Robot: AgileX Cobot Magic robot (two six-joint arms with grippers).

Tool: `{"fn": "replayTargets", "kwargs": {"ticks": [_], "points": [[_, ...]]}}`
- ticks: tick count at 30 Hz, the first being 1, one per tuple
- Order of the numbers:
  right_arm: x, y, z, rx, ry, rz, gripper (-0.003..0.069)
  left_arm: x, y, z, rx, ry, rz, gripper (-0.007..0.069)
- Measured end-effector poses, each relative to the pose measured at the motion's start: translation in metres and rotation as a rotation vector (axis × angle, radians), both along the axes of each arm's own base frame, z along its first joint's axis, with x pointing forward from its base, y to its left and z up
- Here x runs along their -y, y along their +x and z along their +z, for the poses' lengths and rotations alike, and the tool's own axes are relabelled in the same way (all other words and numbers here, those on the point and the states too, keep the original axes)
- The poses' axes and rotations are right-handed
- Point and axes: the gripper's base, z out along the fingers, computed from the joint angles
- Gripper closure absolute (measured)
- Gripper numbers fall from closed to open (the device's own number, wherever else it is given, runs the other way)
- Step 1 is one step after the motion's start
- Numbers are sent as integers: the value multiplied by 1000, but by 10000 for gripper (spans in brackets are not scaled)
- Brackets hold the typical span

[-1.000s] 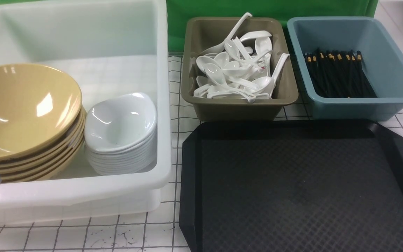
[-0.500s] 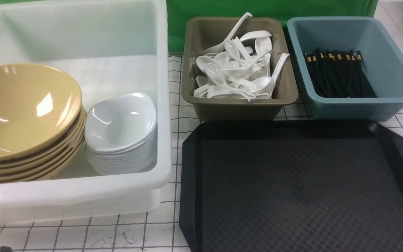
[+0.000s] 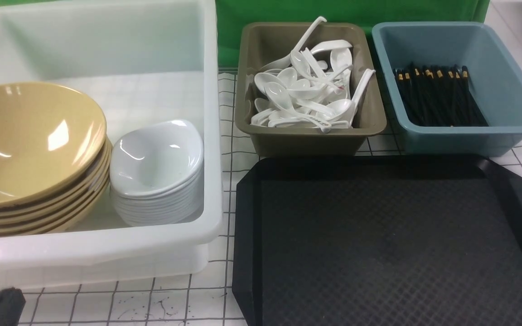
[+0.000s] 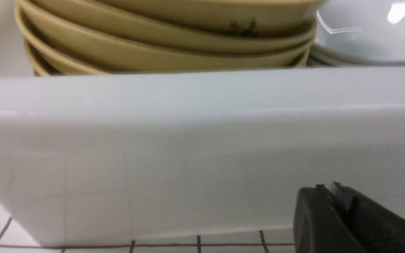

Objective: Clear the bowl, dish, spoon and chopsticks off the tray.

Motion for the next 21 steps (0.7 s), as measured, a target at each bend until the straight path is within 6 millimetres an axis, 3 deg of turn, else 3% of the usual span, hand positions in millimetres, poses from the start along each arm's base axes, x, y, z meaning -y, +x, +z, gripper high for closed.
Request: {"fn": "replayTargets", "kwargs": {"ticks": [21], "points": [[0,0,0,0,-2,0,558,1,0,0,11,-6,-9,631]]}}
